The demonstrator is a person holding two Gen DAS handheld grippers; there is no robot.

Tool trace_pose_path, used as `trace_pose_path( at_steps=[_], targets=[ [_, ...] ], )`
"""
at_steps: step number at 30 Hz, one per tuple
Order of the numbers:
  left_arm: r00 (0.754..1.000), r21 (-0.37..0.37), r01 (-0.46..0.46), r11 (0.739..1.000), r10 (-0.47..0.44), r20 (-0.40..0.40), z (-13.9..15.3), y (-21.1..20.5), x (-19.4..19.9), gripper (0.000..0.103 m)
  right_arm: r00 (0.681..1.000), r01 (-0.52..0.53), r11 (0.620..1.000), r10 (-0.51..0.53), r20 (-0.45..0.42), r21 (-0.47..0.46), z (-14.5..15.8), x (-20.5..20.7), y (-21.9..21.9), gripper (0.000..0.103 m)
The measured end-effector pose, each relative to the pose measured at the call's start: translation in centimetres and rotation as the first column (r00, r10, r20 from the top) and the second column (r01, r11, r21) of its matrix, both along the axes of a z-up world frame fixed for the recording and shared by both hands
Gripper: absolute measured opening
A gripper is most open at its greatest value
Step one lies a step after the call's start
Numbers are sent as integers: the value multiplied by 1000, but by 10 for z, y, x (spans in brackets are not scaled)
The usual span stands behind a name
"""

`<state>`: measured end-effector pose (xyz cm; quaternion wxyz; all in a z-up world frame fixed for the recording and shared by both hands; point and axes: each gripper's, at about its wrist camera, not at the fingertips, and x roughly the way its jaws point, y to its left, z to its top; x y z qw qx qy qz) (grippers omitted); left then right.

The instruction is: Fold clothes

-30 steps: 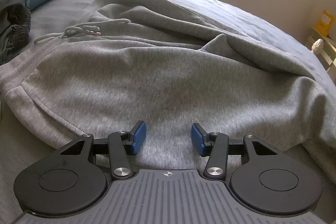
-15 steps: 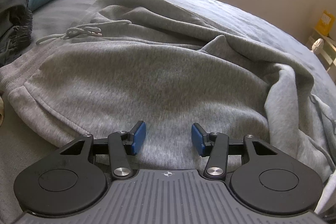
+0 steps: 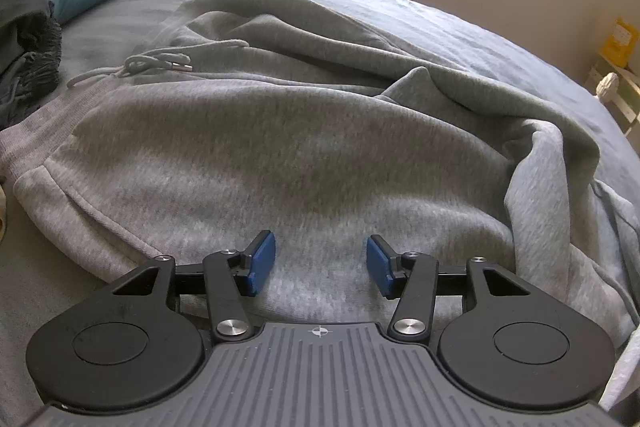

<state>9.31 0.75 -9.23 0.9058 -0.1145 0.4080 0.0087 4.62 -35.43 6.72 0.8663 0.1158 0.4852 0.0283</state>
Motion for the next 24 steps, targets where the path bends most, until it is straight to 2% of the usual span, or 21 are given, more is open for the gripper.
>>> trace_pose_path(
  at_steps=[2,7,12,17,19,24],
  targets=[
    [1000,-1,1,1000,-1,-2,1,0,-1,51,998,53,997,-54,-23,-48,-11,19,-18,74],
    [1000,2,3,1000,-3,-3,1,0,-2,51,986,118,989,-127,-109,-85,-46,52,-37,74],
    [1000,1,5,1000,-5,-2,0,0,-1,53,983,50,971,-89,-160,-233,-69,58,-20,72],
    [1000,-5,6,1000,-6,3,-2,1,0,54,977,22,967,-74,-198,-254,-68,41,-18,51],
    [1000,-7,6,1000,-6,4,-2,1,1,55,976,30,969,-81,-202,-246,-63,31,-19,36],
    [1000,-17,7,1000,-7,4,-2,2,0,55,974,27,976,-75,-213,-217,-47,6,-21,22]
  ],
)
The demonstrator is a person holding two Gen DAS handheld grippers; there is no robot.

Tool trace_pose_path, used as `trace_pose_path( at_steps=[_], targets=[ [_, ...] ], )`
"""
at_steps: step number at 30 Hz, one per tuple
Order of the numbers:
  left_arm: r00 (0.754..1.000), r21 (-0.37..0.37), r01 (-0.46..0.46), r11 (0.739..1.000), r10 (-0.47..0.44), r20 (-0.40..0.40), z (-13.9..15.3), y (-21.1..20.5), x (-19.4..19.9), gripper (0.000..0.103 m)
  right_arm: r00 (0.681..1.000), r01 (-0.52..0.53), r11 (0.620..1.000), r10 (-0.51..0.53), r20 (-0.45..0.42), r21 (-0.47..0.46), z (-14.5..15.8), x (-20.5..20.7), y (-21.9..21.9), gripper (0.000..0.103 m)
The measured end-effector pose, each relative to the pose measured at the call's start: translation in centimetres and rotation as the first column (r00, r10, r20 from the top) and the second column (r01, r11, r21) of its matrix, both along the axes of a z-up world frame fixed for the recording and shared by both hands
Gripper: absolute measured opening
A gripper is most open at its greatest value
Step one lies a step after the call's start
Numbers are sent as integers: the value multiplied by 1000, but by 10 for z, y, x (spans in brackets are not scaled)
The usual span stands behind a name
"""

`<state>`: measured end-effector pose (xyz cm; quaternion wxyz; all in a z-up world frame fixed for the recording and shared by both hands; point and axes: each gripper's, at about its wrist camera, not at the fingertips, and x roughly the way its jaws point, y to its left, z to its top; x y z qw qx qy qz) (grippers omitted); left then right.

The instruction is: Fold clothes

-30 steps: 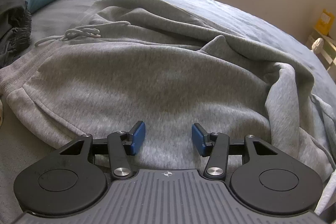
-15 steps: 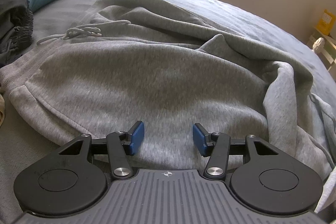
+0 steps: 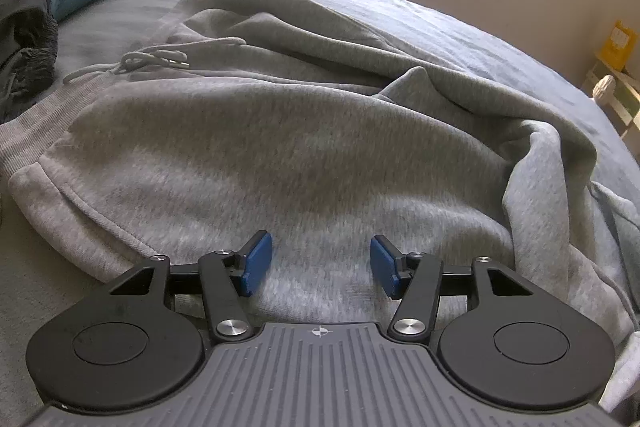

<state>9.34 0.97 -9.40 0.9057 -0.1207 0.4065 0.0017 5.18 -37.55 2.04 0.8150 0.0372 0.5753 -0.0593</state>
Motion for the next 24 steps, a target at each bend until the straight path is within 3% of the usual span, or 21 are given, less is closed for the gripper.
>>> trace_pose_path(
  at_steps=[4,10,14,18,22,24],
  targets=[
    [1000,-1,-5,1000,5,-2,1,-1,0,55,1000,-1,999,1,5,45,17,-29,1,16],
    [1000,5,-15,1000,15,0,3,-2,-2,55,996,-65,969,48,73,238,46,-64,22,14],
    [1000,-5,-21,1000,21,4,7,-2,-6,55,978,-191,919,149,145,344,61,-67,63,14],
    [1000,1,-18,1000,18,11,10,-1,-9,55,942,-323,844,242,233,428,70,-58,107,14],
    [1000,-10,-26,1000,26,10,11,2,-9,55,918,-392,790,300,259,472,55,-48,142,14],
    [1000,-13,-27,1000,27,12,12,3,-9,55,924,-383,792,316,218,475,35,-42,155,17]
  ],
)
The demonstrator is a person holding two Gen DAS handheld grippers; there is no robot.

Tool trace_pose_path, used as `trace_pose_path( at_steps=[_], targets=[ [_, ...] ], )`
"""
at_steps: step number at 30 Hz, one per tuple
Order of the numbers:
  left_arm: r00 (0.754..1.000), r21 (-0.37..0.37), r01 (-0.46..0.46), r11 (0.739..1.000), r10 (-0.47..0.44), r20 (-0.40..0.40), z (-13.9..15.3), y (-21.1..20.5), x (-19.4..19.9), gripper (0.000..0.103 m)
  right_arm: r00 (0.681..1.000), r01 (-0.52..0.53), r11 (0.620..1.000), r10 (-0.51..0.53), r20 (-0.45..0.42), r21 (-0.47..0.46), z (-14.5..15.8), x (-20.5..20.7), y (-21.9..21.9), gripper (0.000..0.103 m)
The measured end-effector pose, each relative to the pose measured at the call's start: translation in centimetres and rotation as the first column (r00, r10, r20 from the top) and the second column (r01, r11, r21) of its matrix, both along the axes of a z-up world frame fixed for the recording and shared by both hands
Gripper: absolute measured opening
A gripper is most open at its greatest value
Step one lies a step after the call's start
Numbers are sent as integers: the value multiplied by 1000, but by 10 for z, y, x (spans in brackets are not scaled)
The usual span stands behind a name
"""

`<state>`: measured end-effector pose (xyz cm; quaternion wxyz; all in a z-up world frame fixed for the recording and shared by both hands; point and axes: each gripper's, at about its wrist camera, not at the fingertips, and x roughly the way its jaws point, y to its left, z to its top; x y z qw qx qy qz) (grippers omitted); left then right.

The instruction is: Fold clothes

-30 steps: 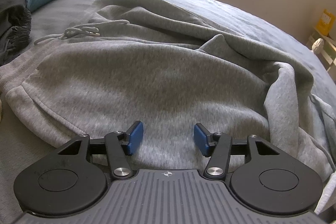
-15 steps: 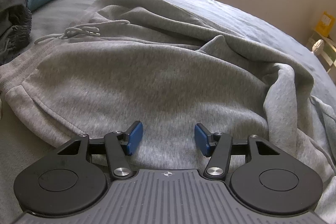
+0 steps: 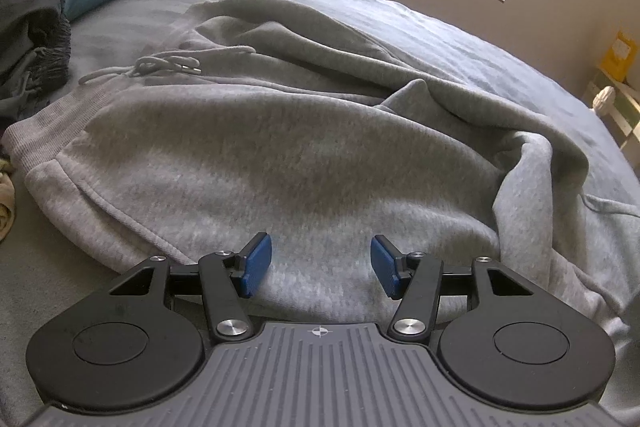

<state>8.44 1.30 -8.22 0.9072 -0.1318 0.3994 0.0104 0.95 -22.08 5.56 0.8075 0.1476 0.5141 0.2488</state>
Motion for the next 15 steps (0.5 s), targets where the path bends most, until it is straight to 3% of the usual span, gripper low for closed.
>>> trace_pose_path(
  at_steps=[2,3,5,7,10,15],
  targets=[
    [1000,-3,0,1000,0,2,0,1,0,55,998,0,998,-3,-63,-57,-23,5,12,31],
    [1000,-5,-1,1000,1,3,-1,1,0,55,994,5,994,-17,-108,-113,-36,8,17,50],
    [1000,-10,1,1000,-1,3,-2,2,0,55,986,0,982,-32,-166,-189,-53,9,22,53],
    [1000,-11,1,1000,-1,2,-3,3,1,55,981,-9,981,-29,-192,-196,-60,7,21,55],
    [1000,-14,-2,1000,2,2,-3,4,2,55,986,13,986,-40,-159,-164,-49,7,14,68],
    [1000,-13,0,1000,0,4,-3,3,1,55,994,77,989,-87,-69,-127,-25,6,-8,72]
  ],
)
